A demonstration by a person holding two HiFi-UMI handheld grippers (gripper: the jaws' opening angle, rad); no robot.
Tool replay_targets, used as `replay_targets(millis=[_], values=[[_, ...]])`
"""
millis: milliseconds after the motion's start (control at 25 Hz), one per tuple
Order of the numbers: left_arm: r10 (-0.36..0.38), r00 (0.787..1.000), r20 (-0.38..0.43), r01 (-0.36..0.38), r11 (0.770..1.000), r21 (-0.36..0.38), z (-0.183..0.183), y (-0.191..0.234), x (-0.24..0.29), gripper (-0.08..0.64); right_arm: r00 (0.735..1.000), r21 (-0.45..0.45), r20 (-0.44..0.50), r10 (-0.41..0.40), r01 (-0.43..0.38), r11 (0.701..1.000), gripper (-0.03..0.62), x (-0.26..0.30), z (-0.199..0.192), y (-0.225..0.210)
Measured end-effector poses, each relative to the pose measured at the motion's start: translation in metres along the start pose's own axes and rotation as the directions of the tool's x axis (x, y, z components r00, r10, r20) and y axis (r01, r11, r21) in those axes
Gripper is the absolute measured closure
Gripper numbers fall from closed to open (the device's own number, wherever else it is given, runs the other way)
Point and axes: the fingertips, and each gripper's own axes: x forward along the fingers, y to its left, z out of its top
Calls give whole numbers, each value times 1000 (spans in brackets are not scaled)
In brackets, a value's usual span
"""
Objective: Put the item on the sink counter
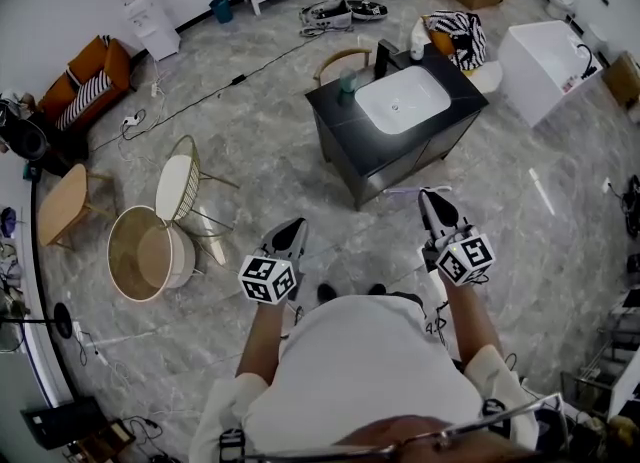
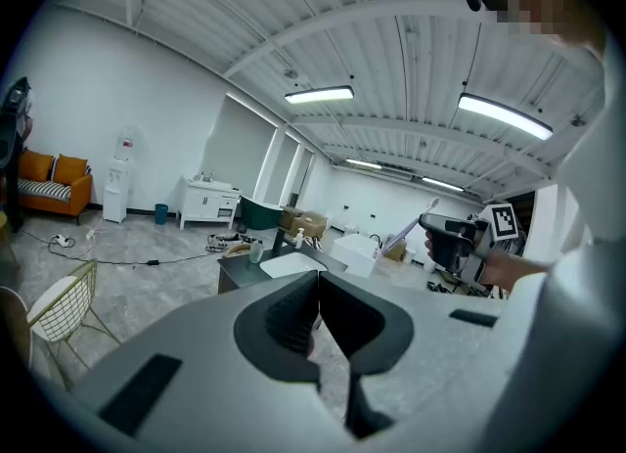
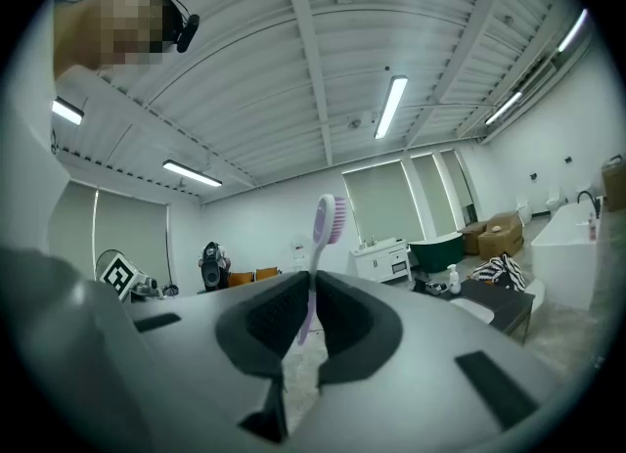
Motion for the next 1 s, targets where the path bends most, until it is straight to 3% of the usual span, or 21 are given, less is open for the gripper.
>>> replay_targets(millis=[680, 1000], values=[[-86, 996, -37, 85, 996, -4, -22, 29, -32, 555, 999, -17, -15, -41, 41, 999, 561, 14, -28, 64], [-111, 993, -42, 111, 994, -10, -19, 36, -22, 555, 998, -21, -37, -56, 56, 998, 561, 22, -33, 63]])
